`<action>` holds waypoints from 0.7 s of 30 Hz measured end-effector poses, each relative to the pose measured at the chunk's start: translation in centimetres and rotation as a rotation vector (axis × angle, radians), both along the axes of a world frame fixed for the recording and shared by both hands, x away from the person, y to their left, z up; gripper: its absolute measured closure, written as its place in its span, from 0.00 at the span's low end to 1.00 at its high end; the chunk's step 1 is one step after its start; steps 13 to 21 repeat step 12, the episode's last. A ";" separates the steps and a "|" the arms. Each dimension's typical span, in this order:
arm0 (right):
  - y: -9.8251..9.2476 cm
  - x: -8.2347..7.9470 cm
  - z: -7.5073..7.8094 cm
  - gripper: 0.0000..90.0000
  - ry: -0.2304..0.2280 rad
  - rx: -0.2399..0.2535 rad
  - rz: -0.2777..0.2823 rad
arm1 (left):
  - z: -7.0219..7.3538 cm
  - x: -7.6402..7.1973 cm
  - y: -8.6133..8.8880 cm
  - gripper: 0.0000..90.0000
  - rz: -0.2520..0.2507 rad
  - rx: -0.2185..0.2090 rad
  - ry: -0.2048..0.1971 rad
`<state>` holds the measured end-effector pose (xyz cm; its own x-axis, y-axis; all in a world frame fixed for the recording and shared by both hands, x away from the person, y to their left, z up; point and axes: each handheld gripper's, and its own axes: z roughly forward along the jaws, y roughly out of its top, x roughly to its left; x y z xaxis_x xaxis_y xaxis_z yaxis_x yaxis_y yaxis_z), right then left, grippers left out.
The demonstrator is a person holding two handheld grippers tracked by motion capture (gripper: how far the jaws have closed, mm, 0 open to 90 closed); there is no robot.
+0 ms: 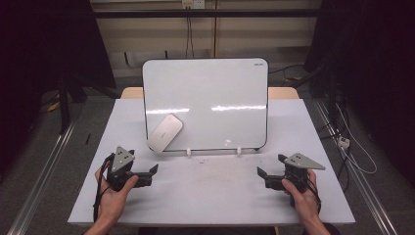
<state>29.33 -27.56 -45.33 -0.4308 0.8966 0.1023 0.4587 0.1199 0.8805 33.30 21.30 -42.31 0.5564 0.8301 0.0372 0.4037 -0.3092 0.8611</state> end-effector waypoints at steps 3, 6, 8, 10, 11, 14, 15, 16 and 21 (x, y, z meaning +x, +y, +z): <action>0.0 0.0 0.0 0.06 -0.004 0.001 -0.003 | -0.5 -0.2 0.6 0.05 0.038 -0.037 0.012; -0.1 -0.1 0.0 0.06 -0.007 0.000 -0.005 | -0.8 -0.4 0.6 0.05 0.032 -0.031 0.003; -0.1 -0.1 0.0 0.06 -0.008 -0.001 -0.003 | -0.9 -0.4 0.6 0.05 0.027 -0.025 0.006; -0.2 -0.1 0.0 0.06 -0.007 -0.002 -0.006 | -0.9 -0.4 0.6 0.05 0.031 -0.018 -0.002; -0.2 -0.1 0.0 0.06 -0.004 0.002 -0.008 | -0.9 -0.4 0.6 0.05 0.033 -0.019 -0.001; -0.2 -0.1 0.0 0.06 -0.004 0.000 -0.009 | -0.9 -0.4 0.6 0.05 0.033 -0.025 -0.003; -0.2 -0.1 0.0 0.06 -0.004 0.000 -0.009 | -0.9 -0.4 0.6 0.05 0.033 -0.025 -0.003; -0.2 -0.1 0.0 0.06 -0.004 0.000 -0.009 | -0.9 -0.4 0.6 0.05 0.033 -0.025 -0.003; -0.2 -0.1 0.0 0.06 -0.004 0.000 -0.009 | -0.9 -0.4 0.6 0.05 0.033 -0.025 -0.003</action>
